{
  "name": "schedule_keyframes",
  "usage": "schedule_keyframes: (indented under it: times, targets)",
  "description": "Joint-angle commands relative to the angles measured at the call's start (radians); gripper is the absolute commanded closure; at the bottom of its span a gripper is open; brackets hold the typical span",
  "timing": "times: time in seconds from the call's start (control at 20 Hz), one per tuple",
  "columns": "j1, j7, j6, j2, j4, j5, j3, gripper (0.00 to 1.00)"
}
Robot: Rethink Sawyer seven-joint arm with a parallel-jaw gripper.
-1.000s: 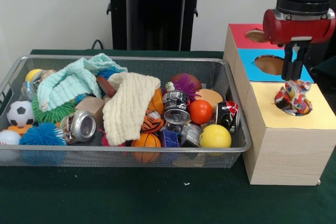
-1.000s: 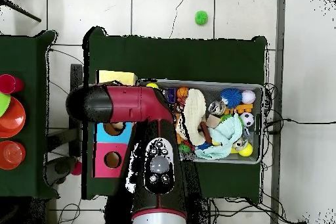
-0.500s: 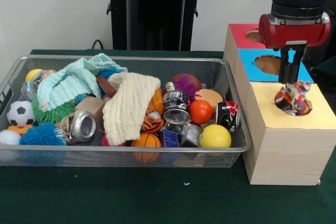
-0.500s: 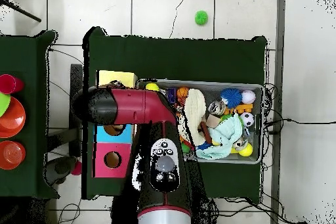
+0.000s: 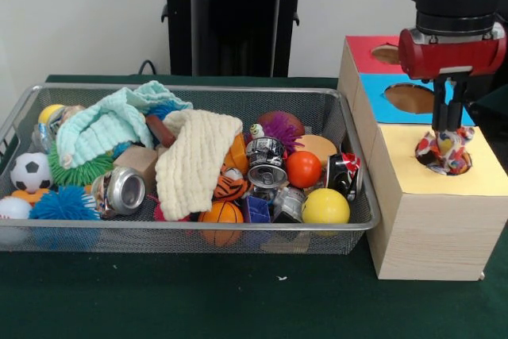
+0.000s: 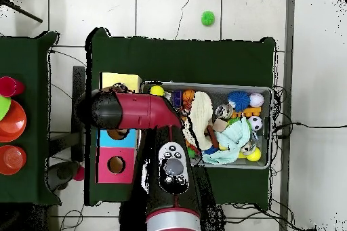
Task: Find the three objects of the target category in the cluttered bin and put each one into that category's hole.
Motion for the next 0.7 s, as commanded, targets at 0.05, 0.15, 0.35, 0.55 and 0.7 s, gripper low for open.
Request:
schedule_keyframes:
  times: [0.05, 0.15, 0.35, 0.55, 0.7]
  targets:
    - [-0.031, 0.166, -0.026, 0.028, 0.089, 0.044, 0.096, 1.0]
    - [-0.033, 0.163, -0.025, 0.028, 0.09, 0.045, 0.096, 1.0]
    - [-0.025, 0.157, -0.012, 0.032, 0.078, 0.035, 0.082, 1.0]
    - [-0.009, 0.141, -0.032, 0.049, 0.06, -0.005, 0.056, 1.0]
    - [-0.004, 0.129, -0.067, 0.069, 0.055, -0.036, 0.038, 1.0]
